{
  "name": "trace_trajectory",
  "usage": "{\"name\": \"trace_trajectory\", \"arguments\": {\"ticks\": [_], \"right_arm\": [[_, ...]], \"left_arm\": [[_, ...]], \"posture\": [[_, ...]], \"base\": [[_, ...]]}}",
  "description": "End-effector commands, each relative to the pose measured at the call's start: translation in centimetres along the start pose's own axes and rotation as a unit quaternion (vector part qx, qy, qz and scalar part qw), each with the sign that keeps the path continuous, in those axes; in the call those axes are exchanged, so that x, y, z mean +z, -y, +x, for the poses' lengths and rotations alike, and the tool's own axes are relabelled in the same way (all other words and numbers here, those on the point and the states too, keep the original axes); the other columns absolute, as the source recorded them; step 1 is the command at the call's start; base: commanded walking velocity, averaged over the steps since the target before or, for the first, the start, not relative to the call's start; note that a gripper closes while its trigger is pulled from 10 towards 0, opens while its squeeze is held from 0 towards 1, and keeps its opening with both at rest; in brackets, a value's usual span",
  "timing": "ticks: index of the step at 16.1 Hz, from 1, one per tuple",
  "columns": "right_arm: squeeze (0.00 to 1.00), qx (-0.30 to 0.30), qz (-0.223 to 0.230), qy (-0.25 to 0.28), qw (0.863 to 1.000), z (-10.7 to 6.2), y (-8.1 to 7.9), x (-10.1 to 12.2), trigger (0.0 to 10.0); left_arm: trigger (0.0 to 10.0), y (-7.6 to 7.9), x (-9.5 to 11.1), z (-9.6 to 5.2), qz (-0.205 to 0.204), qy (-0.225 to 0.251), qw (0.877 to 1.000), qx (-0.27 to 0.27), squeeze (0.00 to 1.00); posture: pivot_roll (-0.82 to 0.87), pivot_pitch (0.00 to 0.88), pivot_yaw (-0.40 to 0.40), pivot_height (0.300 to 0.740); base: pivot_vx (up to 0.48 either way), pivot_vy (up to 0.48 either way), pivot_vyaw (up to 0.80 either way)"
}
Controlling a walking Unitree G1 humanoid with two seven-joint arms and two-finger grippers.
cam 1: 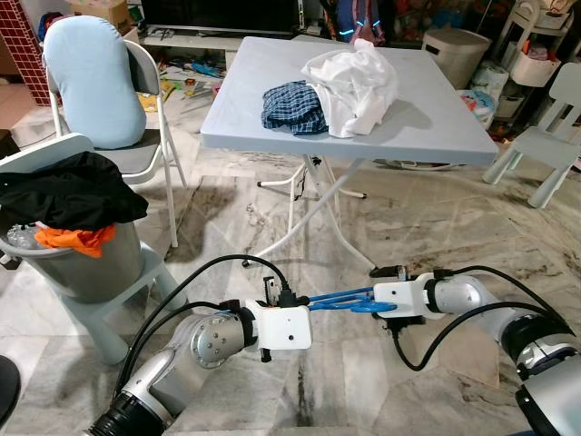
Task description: Hang hanger
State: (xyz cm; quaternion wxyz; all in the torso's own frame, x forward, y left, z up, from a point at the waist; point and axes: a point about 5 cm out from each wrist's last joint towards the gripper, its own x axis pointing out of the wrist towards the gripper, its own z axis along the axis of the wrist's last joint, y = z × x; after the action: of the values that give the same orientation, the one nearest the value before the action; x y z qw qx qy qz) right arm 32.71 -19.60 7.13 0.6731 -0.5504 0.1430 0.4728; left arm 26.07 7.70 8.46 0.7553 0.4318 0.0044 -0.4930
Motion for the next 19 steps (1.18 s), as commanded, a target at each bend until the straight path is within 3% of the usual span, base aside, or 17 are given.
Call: {"name": "trace_trajectory", "arguments": {"ticks": [1, 6, 7, 9, 10, 11, 12, 16, 17, 18, 19], "right_arm": [[0.00, -0.023, 0.008, -0.001, 1.000, -0.1, 0.8, 0.0, 0.0], [0.00, -0.031, -0.015, -0.035, 0.999, -0.7, 1.7, -0.6, 0.2], [0.00, -0.027, -0.022, -0.046, 0.998, -0.9, 1.8, -0.9, 1.8], [0.00, -0.014, -0.025, -0.058, 0.998, -1.3, 1.8, -1.4, 3.1], [0.00, -0.001, -0.022, -0.061, 0.998, -1.5, 1.6, -1.6, 4.3], [0.00, 0.006, -0.021, -0.062, 0.998, -1.6, 1.6, -1.7, 4.3], [0.00, 0.047, -0.026, -0.078, 0.996, -2.3, 1.1, -2.5, 10.0], [0.00, 0.059, -0.039, -0.094, 0.993, -2.9, 1.1, -3.1, 10.0], [0.00, 0.056, -0.037, -0.096, 0.993, -2.9, 1.2, -3.1, 6.6], [0.00, 0.056, -0.034, -0.093, 0.994, -2.9, 1.3, -3.0, 4.4], [0.00, 0.057, -0.031, -0.088, 0.994, -2.8, 1.3, -2.8, 4.5]], "left_arm": [[10.0, -0.4, 0.6, -0.1, 0.005, 0.011, 1.000, 0.002, 0.00], [10.0, -0.1, 0.6, -0.3, 0.006, 0.009, 1.000, -0.006, 0.00], [10.0, -0.1, 0.6, -0.3, 0.005, 0.008, 1.000, -0.007, 0.00], [10.0, 0.0, 0.4, -0.3, 0.004, 0.006, 1.000, -0.009, 0.00], [10.0, 0.1, 0.4, -0.3, 0.004, 0.005, 1.000, -0.010, 0.00], [10.0, 0.1, 0.3, -0.3, 0.004, 0.004, 1.000, -0.010, 0.00], [10.0, 0.2, 0.2, -0.4, 0.003, 0.002, 1.000, -0.011, 0.00], [10.0, 0.3, 0.2, -0.4, 0.003, 0.002, 1.000, -0.012, 0.00], [10.0, 0.3, 0.2, -0.4, 0.003, 0.002, 1.000, -0.012, 0.00], [10.0, 0.3, 0.1, -0.4, 0.002, 0.002, 1.000, -0.012, 0.00], [10.0, 0.3, 0.1, -0.4, 0.001, 0.002, 1.000, -0.012, 0.00]], "posture": [[0.11, 0.028, -0.094, 0.740], [0.12, 0.028, -0.100, 0.740], [0.12, 0.028, -0.100, 0.740], [0.12, 0.029, -0.100, 0.740], [0.12, 0.029, -0.100, 0.740], [0.12, 0.029, -0.100, 0.740], [0.12, 0.029, -0.100, 0.740], [0.12, 0.032, -0.100, 0.740], [0.12, 0.032, -0.100, 0.740], [0.12, 0.033, -0.100, 0.740], [0.12, 0.033, -0.100, 0.740]], "base": [[0.000, 0.000, 0.00], [0.000, 0.000, 0.00], [0.000, 0.000, 0.00], [0.000, 0.000, 0.00], [0.000, 0.000, 0.00], [0.000, 0.000, 0.00], [0.000, 0.000, 0.00], [0.000, 0.000, 0.00], [0.000, 0.000, 0.00], [0.000, 0.000, 0.00], [0.000, 0.000, 0.00]]}}
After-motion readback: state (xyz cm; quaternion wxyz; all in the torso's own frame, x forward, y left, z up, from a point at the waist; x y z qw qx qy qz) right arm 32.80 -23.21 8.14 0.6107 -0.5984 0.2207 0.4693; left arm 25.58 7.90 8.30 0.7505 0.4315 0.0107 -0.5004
